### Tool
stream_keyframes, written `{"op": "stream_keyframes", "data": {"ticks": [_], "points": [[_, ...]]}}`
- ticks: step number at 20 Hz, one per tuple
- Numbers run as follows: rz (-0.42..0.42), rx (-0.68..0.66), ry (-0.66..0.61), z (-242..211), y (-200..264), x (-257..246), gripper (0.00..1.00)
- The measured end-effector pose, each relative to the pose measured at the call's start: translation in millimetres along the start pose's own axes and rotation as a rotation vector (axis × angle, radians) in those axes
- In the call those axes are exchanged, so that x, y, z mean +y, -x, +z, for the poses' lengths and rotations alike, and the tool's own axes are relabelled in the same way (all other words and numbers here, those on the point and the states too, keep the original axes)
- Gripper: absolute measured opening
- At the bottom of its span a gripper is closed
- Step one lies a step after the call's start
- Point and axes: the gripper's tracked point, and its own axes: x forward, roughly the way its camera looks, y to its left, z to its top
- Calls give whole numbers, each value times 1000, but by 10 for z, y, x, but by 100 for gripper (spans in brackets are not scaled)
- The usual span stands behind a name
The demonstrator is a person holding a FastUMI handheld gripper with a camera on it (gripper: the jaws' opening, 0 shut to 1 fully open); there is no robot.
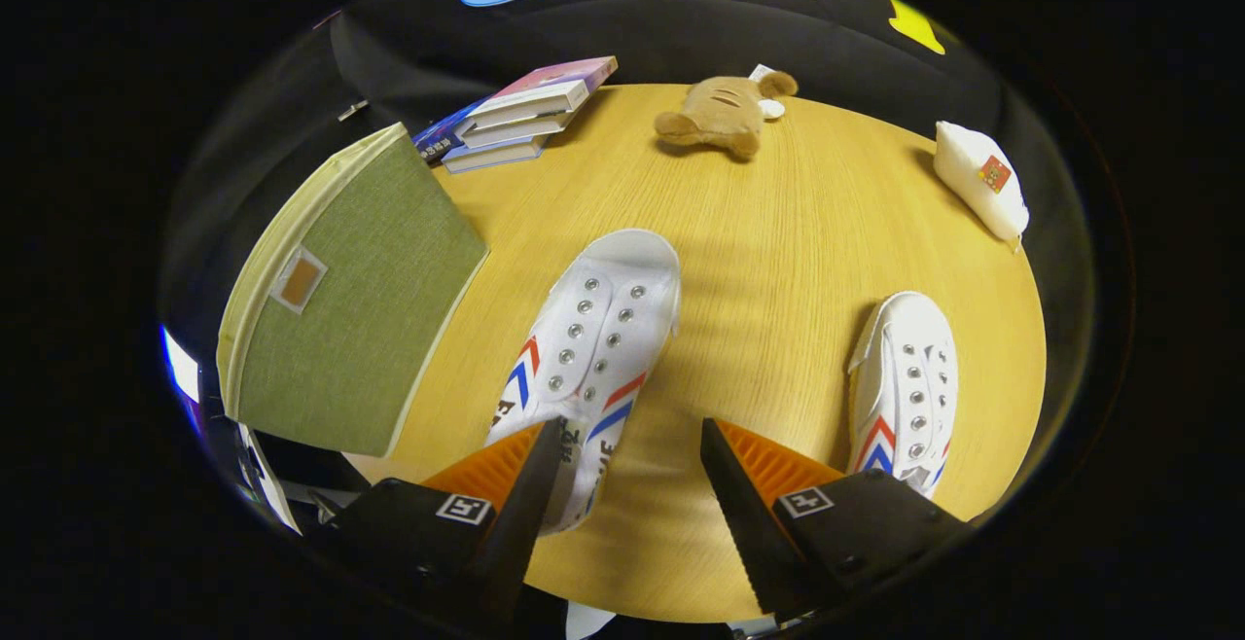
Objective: Open the storage box then place both shoes into the box .Put the left shoe in first, then the right shoe, with the right side of both shoes facing outward in a uniform manner.
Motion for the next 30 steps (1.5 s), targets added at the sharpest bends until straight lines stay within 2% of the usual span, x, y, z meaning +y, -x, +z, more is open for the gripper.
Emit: {"op": "stream_keyframes", "data": {"ticks": [4, 6, 8, 10, 11, 13, 23, 30], "points": [[-32, 28, -17, -29, -181, -10, 73], [-8, 41, -51, -36, -199, 117, 57], [-25, 47, -67, -39, -191, 118, 30], [-22, 56, -106, -47, -198, 109, 24], [-23, 51, -152, -37, -177, 105, 14], [-17, 38, -192, -35, -174, 100, 6], [-19, -31, -295, 106, 188, 293, 6], [-2, -153, -344, 656, 1084, 574, 6]]}}
